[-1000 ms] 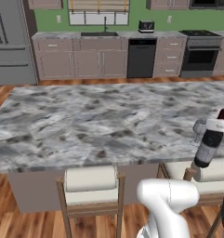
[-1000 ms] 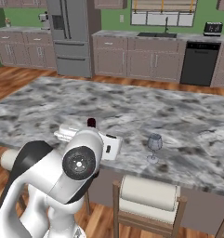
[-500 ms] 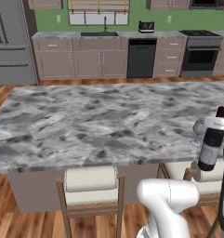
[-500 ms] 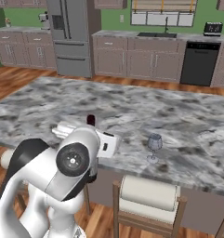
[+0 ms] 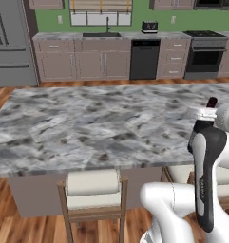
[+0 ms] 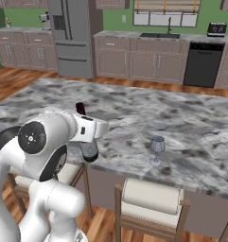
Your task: There is a wine glass and glass cup on the dining counter. Place the wine bottle next to the wine glass and the juice bottle next to the glass cup.
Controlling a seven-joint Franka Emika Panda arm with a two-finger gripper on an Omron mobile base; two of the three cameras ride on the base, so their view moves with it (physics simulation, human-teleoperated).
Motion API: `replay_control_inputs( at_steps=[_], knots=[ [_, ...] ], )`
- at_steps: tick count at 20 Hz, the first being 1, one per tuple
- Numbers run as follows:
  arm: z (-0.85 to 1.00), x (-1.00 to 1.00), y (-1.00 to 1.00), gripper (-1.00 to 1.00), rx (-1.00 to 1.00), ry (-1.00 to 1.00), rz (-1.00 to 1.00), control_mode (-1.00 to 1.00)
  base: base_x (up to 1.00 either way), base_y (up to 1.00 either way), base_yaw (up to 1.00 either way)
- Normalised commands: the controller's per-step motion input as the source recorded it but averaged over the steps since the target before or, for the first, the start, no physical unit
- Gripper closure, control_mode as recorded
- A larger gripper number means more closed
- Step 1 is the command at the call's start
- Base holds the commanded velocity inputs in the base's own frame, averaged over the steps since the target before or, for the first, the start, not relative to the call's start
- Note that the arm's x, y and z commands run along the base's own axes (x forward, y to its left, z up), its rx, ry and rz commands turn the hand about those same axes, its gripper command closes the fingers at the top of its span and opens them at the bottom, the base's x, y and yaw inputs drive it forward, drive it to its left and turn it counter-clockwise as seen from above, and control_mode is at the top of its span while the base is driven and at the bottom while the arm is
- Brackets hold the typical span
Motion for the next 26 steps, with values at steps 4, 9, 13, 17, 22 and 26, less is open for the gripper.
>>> replay_control_inputs(
  at_steps=[4, 9, 13, 17, 22, 26],
  knots=[
    [0.15, 0.23, 0.17, 1.00, -0.05, -0.04, -0.13, -1.00, 0.00, 0.00, 0.00],
    [0.02, 0.43, 0.01, 1.00, -0.05, 0.22, -0.24, -1.00, 0.00, 0.00, 0.00],
    [0.00, 0.48, 0.00, 1.00, -0.01, 0.32, -0.24, -1.00, 0.00, 0.00, 0.00],
    [-0.04, 0.37, -0.06, 1.00, 0.01, 0.27, -0.20, -1.00, 0.00, 0.00, 0.00],
    [-0.07, 0.06, -0.14, 1.00, 0.10, 0.10, -0.12, -1.00, 0.00, 0.00, 0.00],
    [-0.06, 0.18, -0.11, 1.00, 0.07, 0.09, -0.14, -1.00, 0.00, 0.00, 0.00]
  ],
)
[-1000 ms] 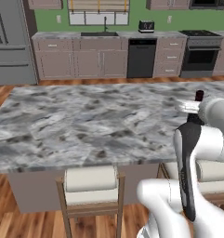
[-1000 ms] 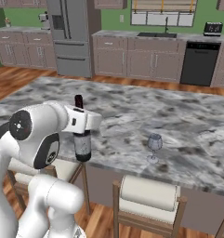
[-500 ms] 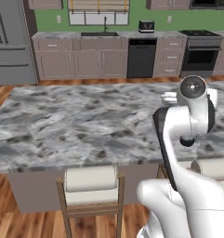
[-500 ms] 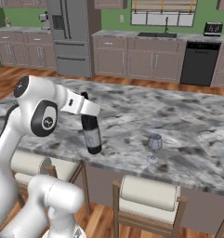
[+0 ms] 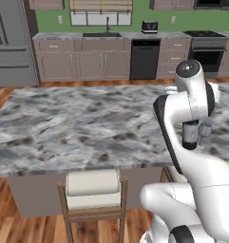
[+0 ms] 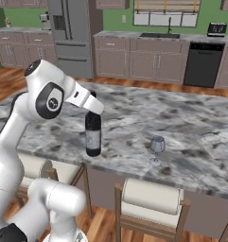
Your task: There is a wine glass and glass cup on the dining counter. Place the wine bottle next to the wine glass and the juice bottle next to the glass cup.
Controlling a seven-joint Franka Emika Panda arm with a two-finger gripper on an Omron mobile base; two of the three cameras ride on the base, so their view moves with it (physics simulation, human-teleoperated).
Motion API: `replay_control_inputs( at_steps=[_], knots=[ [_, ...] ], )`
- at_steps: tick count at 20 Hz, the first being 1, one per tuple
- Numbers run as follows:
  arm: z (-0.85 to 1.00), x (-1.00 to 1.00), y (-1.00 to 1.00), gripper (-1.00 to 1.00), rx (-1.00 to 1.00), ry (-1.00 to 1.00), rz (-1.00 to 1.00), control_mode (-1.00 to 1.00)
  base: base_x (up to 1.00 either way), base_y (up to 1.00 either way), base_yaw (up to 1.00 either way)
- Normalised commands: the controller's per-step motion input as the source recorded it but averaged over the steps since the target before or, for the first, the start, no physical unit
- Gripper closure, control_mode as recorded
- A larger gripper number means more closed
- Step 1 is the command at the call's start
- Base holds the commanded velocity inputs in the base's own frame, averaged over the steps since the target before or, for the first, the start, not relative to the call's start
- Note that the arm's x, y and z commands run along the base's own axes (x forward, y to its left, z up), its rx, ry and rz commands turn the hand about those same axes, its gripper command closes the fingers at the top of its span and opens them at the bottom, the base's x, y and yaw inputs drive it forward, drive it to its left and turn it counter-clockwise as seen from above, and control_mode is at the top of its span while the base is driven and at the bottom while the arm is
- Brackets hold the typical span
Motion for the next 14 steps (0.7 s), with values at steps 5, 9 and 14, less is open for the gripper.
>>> replay_control_inputs(
  at_steps=[5, 9, 14],
  knots=[
    [-0.16, 0.14, -0.11, 1.00, 0.09, 0.01, -0.12, -1.00, 0.00, 0.00, 0.00],
    [-0.30, 0.13, -0.03, 1.00, 0.07, -0.02, -0.08, -1.00, 0.00, 0.00, 0.00],
    [-0.34, 0.10, -0.05, 1.00, 0.03, -0.10, -0.08, -1.00, 0.00, 0.00, 0.00]
  ],
)
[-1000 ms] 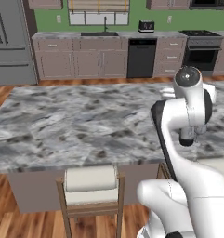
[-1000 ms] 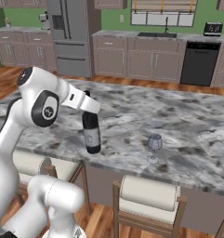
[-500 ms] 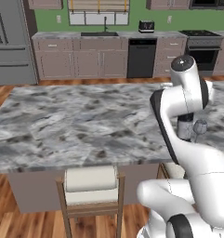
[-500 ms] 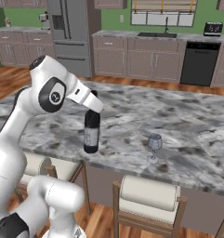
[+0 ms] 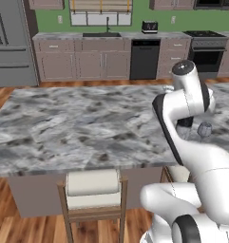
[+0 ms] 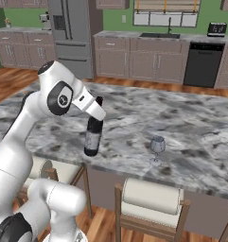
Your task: There is a wine glass and glass cup on the dining counter. Place the wine bottle next to the wine glass and the juice bottle next to the glass cup.
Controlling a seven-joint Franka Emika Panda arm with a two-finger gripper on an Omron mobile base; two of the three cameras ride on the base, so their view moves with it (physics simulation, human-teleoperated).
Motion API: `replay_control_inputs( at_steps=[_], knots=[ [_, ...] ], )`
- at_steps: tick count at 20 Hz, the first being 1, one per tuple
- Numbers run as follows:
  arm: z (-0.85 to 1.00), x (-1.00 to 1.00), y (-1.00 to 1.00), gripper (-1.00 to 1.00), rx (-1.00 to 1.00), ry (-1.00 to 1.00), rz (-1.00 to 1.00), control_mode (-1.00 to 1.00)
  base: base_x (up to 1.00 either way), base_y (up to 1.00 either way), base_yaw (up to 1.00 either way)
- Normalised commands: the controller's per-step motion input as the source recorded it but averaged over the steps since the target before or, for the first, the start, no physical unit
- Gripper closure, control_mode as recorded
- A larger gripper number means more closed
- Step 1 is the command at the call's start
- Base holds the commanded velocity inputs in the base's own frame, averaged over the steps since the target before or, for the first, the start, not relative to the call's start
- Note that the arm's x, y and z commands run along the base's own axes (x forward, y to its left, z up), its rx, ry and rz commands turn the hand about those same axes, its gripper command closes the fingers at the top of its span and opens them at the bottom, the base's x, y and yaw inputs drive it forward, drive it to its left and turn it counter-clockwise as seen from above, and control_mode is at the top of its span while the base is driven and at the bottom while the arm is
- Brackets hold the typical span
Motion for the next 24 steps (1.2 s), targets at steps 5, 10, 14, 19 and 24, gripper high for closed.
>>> replay_control_inputs(
  at_steps=[5, 10, 14, 19, 24],
  knots=[
    [-0.14, 0.21, -0.08, 1.00, -0.01, -0.11, -0.09, -1.00, 0.00, 0.00, 0.00],
    [-0.06, 0.20, -0.07, 1.00, -0.03, -0.11, -0.09, -1.00, 0.00, 0.00, 0.00],
    [-0.01, 0.22, -0.04, 1.00, -0.02, -0.02, -0.12, -1.00, 0.00, 0.00, 0.00],
    [-0.03, 0.26, -0.01, 1.00, -0.04, 0.00, -0.16, -1.00, 0.00, 0.00, 0.00],
    [0.00, 0.21, -0.07, 1.00, -0.04, 0.00, -0.15, -1.00, 0.00, 0.00, 0.00]
  ],
)
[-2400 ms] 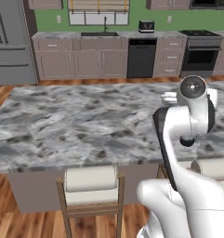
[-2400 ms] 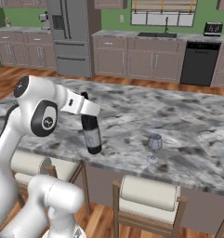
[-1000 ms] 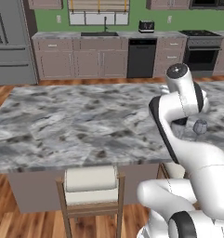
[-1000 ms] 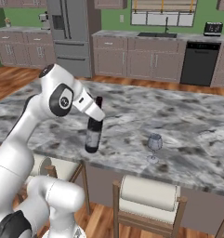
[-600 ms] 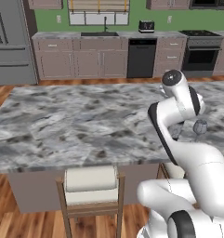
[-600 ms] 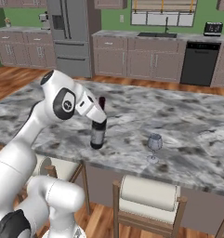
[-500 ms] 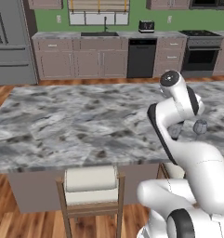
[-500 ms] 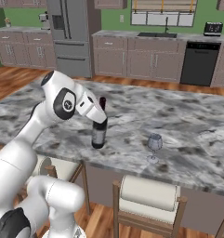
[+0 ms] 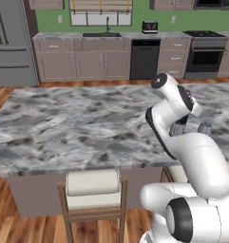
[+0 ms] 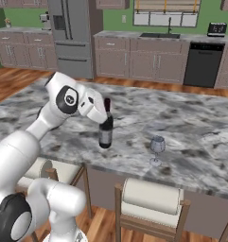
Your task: There is a wine glass and glass cup on the dining counter. Place the wine bottle next to the wine glass and the juice bottle next to the glass cup.
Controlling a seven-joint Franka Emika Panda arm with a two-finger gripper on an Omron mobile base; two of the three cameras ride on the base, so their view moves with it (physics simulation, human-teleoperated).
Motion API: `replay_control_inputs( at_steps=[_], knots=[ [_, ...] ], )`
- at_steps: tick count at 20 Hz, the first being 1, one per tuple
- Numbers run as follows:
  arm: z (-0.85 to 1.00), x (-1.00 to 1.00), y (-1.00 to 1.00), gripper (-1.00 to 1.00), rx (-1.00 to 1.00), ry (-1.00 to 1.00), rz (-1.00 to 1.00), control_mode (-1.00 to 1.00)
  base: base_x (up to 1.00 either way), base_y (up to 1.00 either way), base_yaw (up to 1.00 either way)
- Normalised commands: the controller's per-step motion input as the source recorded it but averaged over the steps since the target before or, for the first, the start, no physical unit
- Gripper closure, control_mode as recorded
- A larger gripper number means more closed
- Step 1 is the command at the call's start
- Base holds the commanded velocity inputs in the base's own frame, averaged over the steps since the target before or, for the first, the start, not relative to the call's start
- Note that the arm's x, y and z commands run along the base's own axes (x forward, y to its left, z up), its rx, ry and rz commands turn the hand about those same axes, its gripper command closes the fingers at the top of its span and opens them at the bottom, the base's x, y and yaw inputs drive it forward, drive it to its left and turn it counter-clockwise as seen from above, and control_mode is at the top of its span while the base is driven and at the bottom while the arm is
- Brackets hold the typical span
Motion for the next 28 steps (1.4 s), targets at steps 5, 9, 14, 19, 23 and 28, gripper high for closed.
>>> replay_control_inputs(
  at_steps=[5, 9, 14, 19, 23, 28],
  knots=[
    [-0.12, 0.08, -0.15, 1.00, -0.01, 0.00, -0.12, -1.00, 0.00, 0.00, 0.00],
    [-0.13, -0.04, -0.10, 1.00, 0.00, 0.00, -0.11, -1.00, 0.00, 0.00, 0.00],
    [-0.09, -0.12, -0.03, 1.00, 0.00, 0.00, -0.09, -1.00, 0.00, 0.00, 0.00],
    [-0.01, -0.03, -0.13, 1.00, 0.00, 0.00, -0.10, -1.00, 0.00, 0.00, 0.00],
    [0.00, 0.00, -0.15, 1.00, -0.04, 0.00, -0.11, -1.00, 0.00, 0.00, 0.00],
    [-0.06, 0.00, -0.17, 1.00, -0.03, 0.00, -0.09, -1.00, 0.00, 0.00, 0.00]
  ],
)
